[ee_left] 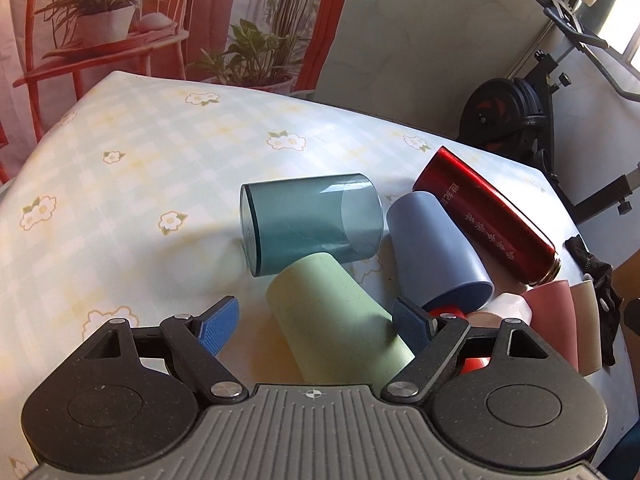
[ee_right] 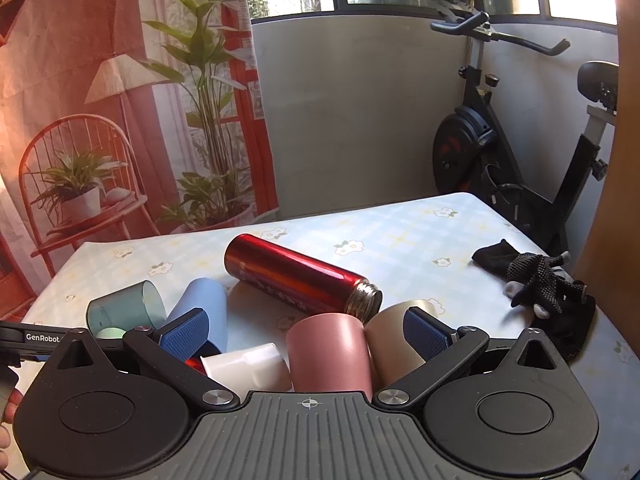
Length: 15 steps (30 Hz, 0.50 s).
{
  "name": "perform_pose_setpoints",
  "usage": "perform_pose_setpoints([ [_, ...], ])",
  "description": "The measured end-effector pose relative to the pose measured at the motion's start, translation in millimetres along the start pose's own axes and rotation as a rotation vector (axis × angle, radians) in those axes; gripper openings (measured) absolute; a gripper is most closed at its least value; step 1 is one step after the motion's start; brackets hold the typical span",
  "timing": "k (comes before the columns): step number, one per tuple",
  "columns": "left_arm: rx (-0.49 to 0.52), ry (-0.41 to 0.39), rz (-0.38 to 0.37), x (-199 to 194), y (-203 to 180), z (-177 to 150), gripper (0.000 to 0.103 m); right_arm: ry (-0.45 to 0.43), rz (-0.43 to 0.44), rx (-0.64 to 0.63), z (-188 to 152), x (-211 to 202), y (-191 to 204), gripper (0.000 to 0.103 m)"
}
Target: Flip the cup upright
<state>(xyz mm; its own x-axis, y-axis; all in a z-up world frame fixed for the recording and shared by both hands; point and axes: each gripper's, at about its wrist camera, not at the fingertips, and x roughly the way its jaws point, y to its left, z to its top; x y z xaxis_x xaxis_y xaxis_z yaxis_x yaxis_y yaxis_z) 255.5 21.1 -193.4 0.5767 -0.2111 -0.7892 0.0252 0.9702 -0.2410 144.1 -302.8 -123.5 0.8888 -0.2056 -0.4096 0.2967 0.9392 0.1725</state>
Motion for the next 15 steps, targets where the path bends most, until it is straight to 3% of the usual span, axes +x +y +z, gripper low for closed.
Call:
perform_pose_setpoints([
  [12, -0.069, 0.052, -0.015, 16, -6, -3, 0.087, -0.006, 0.001, 0.000, -1, -2, -1, 0.103],
  [15, -0.074, 0.044, -0.040, 15, -5, -5, 0.082, -0.007, 0.001, 0.001, 0, -3, -1, 0.103],
])
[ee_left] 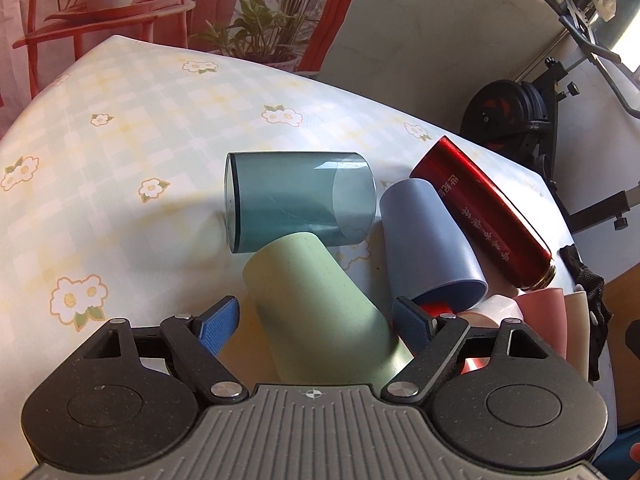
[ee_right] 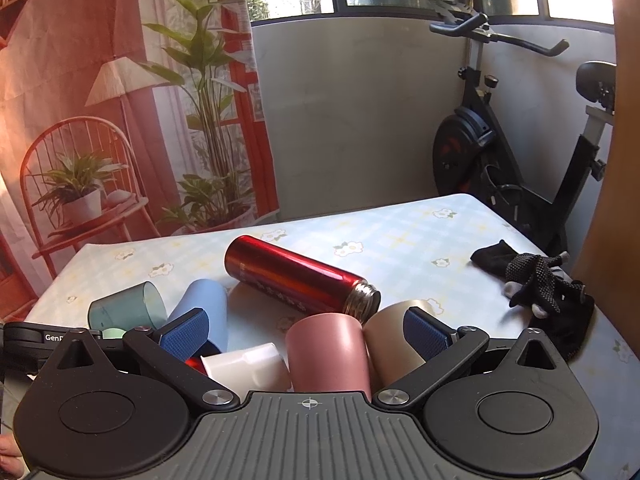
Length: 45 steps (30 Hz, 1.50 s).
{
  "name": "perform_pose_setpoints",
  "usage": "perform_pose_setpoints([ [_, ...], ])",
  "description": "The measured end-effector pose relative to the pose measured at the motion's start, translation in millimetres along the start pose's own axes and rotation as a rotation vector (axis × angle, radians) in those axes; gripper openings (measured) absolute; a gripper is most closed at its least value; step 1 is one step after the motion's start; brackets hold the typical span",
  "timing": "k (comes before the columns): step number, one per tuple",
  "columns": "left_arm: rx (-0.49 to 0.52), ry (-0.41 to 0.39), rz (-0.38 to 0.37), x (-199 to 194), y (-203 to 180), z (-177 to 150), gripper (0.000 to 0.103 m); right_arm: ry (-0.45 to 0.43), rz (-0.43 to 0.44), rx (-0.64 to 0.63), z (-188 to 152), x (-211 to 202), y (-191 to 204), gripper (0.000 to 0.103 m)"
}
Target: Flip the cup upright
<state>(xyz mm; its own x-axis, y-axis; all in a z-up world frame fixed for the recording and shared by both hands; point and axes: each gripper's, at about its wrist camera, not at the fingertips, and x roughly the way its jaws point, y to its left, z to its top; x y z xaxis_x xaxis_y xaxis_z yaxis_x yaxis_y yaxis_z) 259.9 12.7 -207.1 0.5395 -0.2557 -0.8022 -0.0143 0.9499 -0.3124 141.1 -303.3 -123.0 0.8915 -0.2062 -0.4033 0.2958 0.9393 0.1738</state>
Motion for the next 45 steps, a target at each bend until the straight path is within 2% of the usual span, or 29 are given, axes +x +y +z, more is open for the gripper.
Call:
perform_pose_setpoints([
  [2, -0.005, 0.001, -0.027, -2, 2, 0, 0.074, -0.002, 0.000, 0.003, 0, -1, 0, 0.103],
  [10, -0.007, 0.018, -0.056, -19, 15, -14, 0.066, -0.017, 0.015, -0.002, 1, -10, 5, 0.103],
  [15, -0.013, 0.009, -0.049, -25, 22, -25, 0.068, -0.026, 0.027, -0.010, -1, -19, 11, 0.103],
  [17, 0.005, 0.024, -0.040, -19, 19, -26, 0.074, -0.030, 0.030, -0.014, -2, -23, 12, 0.103],
  [22, 0.056, 0.029, -0.009, -13, 11, -30, 0.071, -0.047, 0.024, -0.013, -1, -34, 9, 0.103],
  [31, -0.027, 0.031, 0.008, -40, 27, -62, 0.071, -0.049, 0.029, -0.021, -6, -43, 7, 0.103],
  [38, -0.047, 0.037, 0.004, -59, 23, -96, 0.071, -0.041, 0.044, -0.035, -16, -52, 11, 0.103],
  [45, -0.040, 0.039, -0.013, -59, 17, -106, 0.072, -0.037, 0.050, -0.039, -23, -59, 15, 0.103],
])
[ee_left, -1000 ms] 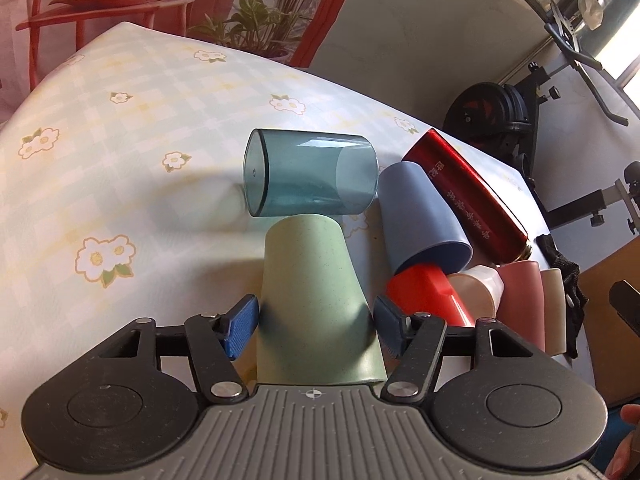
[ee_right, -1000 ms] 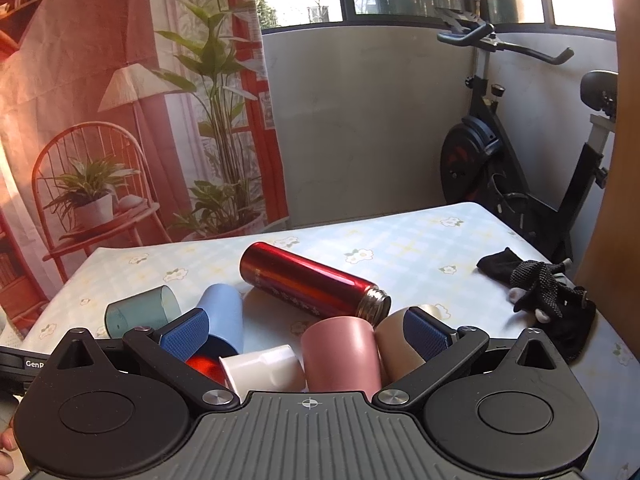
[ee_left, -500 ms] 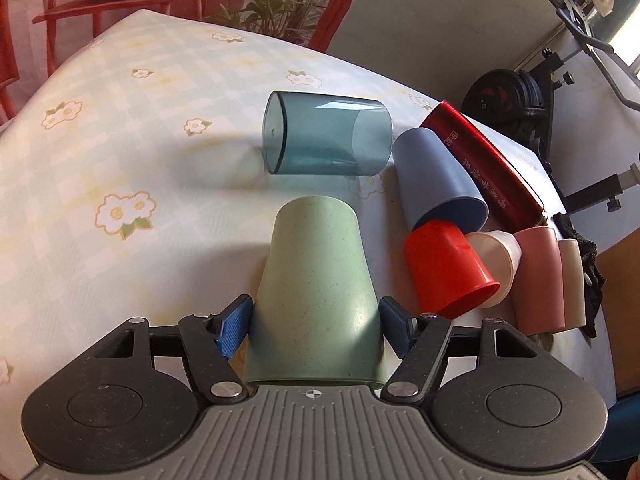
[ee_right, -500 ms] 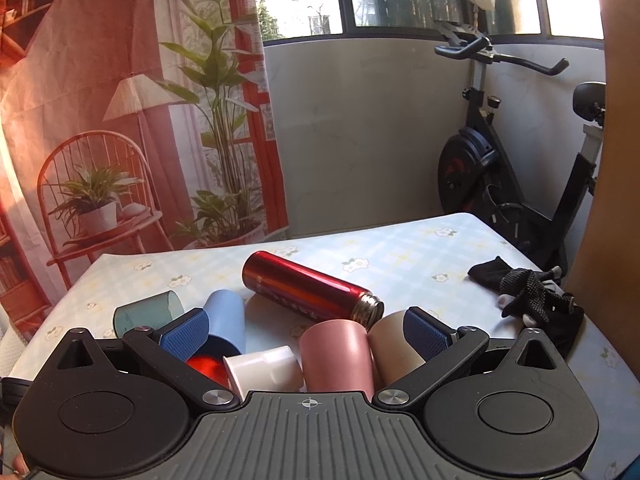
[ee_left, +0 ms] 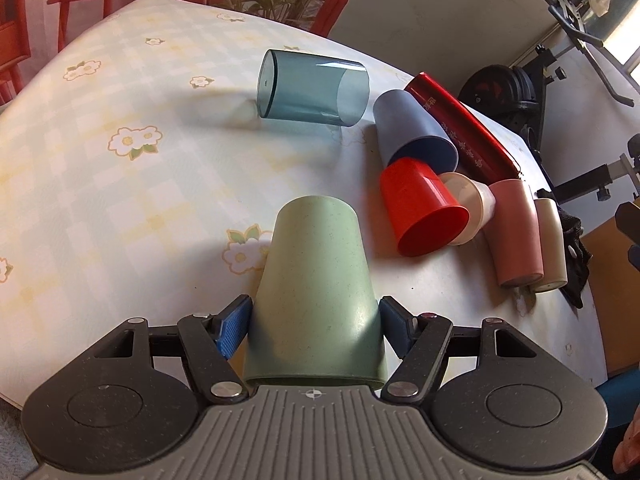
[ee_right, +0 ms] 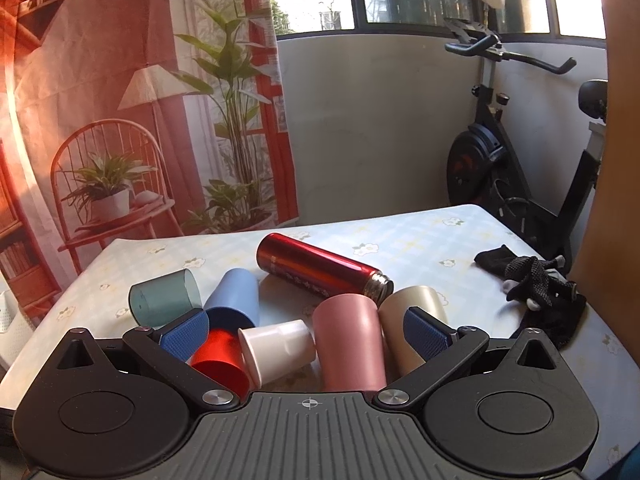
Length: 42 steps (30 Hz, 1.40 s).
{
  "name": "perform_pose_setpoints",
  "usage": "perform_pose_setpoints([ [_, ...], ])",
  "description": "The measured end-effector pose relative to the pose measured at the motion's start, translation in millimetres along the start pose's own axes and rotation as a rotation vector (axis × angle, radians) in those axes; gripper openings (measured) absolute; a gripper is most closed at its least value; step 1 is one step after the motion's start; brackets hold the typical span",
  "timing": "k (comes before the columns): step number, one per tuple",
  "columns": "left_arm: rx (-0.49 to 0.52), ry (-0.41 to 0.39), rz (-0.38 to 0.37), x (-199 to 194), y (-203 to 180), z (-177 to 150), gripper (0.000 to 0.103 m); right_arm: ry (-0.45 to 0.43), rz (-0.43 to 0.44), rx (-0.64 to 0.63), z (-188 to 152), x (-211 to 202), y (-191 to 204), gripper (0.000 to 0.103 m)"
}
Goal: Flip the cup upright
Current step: 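Close the right gripper on the light green cup's base and lift it, then rotate the right tool to swing the green cup's opening upward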
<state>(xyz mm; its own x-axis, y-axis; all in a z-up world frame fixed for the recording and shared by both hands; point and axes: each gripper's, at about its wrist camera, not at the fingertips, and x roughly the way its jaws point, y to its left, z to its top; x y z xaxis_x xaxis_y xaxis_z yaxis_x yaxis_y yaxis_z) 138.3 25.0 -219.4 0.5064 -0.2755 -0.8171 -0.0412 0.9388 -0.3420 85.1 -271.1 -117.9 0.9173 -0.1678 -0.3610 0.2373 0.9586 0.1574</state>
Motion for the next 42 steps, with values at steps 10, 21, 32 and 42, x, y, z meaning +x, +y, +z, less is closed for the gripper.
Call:
perform_pose_setpoints([
  [10, 0.013, -0.061, -0.024, -26, 4, 6, 0.078, 0.016, 0.036, -0.021, -11, -1, 16, 0.103],
  [21, 0.195, -0.363, 0.161, -103, 20, 17, 0.079, 0.057, 0.156, -0.123, -48, 7, 89, 0.103],
  [32, 0.128, -0.482, 0.319, -125, 58, 16, 0.083, 0.114, 0.231, -0.316, -96, 28, 173, 0.103],
  [42, 0.122, -0.499, 0.338, -133, 64, 6, 0.083, 0.199, 0.194, -0.372, -123, 51, 183, 0.093],
])
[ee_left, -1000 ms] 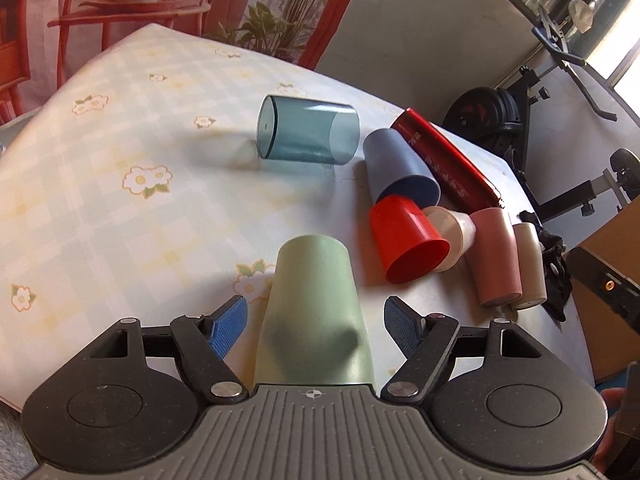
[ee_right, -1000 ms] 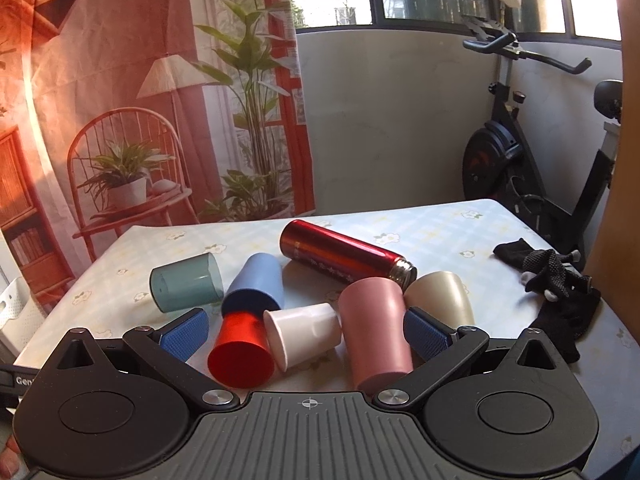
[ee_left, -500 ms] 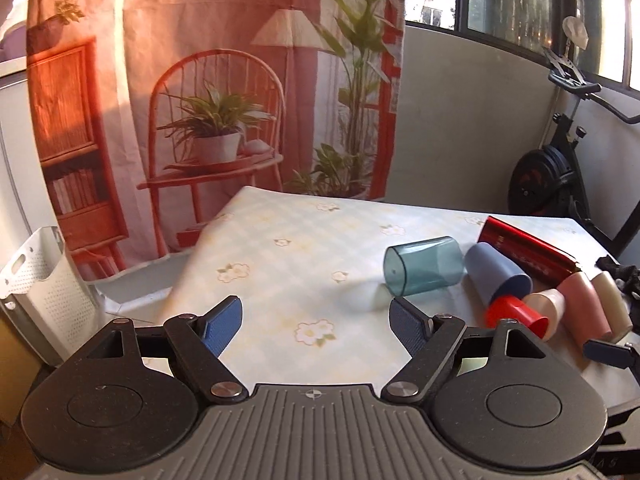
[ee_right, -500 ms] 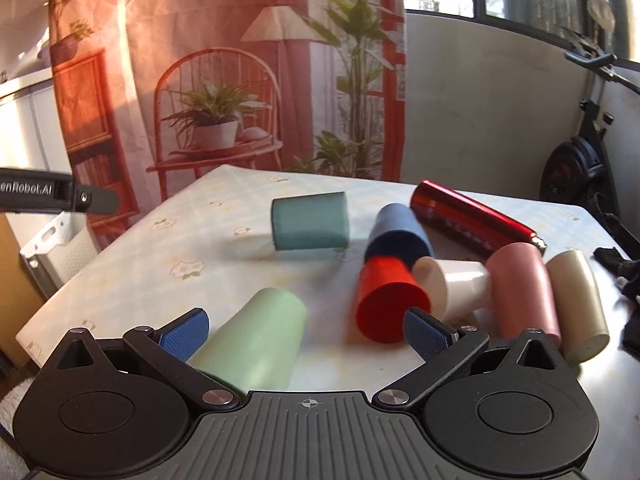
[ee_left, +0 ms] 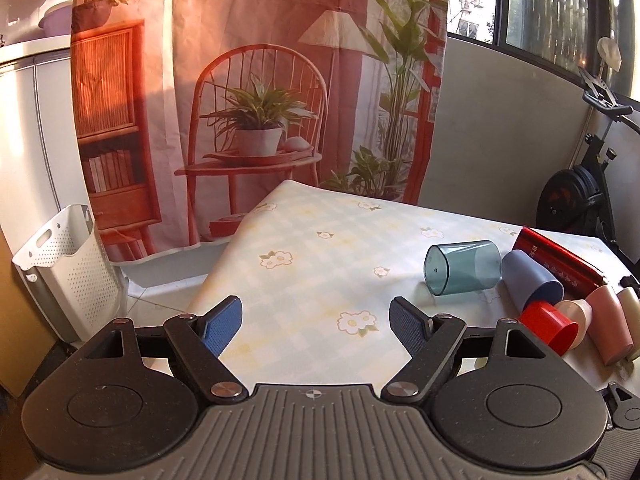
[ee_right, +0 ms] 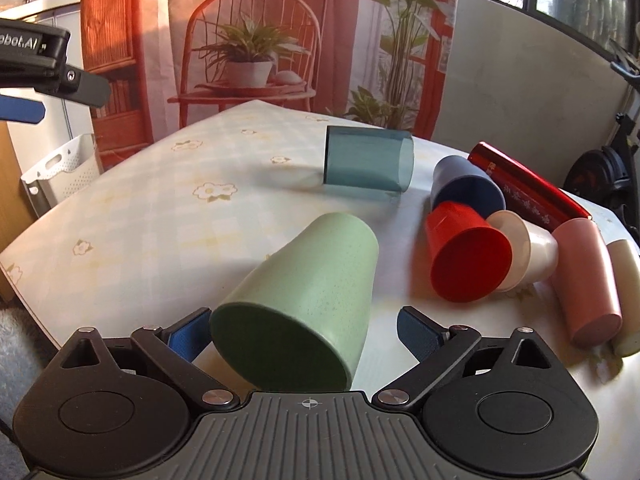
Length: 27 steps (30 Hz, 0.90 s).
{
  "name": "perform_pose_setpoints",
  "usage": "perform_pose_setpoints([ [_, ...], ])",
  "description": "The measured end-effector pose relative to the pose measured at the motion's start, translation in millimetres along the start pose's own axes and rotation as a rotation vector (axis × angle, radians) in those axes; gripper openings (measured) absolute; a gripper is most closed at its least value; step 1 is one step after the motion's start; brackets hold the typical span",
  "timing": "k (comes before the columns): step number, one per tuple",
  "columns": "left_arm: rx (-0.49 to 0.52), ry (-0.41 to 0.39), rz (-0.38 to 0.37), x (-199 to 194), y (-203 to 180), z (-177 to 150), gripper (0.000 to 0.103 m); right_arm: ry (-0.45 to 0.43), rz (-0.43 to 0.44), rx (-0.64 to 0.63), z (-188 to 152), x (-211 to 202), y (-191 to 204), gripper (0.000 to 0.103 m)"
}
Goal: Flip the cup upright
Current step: 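Rotate the right tool to swing the green cup's opening upward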
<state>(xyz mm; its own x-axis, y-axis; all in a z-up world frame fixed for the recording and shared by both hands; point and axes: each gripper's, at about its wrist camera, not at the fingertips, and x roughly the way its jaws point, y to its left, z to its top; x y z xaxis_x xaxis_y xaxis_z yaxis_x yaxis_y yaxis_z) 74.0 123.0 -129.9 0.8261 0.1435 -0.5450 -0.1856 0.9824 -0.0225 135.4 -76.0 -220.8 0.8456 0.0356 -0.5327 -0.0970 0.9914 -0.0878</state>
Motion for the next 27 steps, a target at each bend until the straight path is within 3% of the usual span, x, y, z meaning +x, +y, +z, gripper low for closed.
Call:
perform_pose_setpoints([
  [8, 0.003, -0.002, -0.009, 1, -4, -1, 0.083, 0.032, -0.002, -0.013, -4, -1, -8, 0.075],
  [17, -0.015, -0.003, -0.033, 0, -4, -1, 0.083, 0.092, 0.035, -0.043, 19, -22, -33, 0.073],
  [27, -0.032, -0.007, -0.049, -2, -2, -1, 0.083, 0.164, 0.103, -0.139, 51, -18, -38, 0.073],
])
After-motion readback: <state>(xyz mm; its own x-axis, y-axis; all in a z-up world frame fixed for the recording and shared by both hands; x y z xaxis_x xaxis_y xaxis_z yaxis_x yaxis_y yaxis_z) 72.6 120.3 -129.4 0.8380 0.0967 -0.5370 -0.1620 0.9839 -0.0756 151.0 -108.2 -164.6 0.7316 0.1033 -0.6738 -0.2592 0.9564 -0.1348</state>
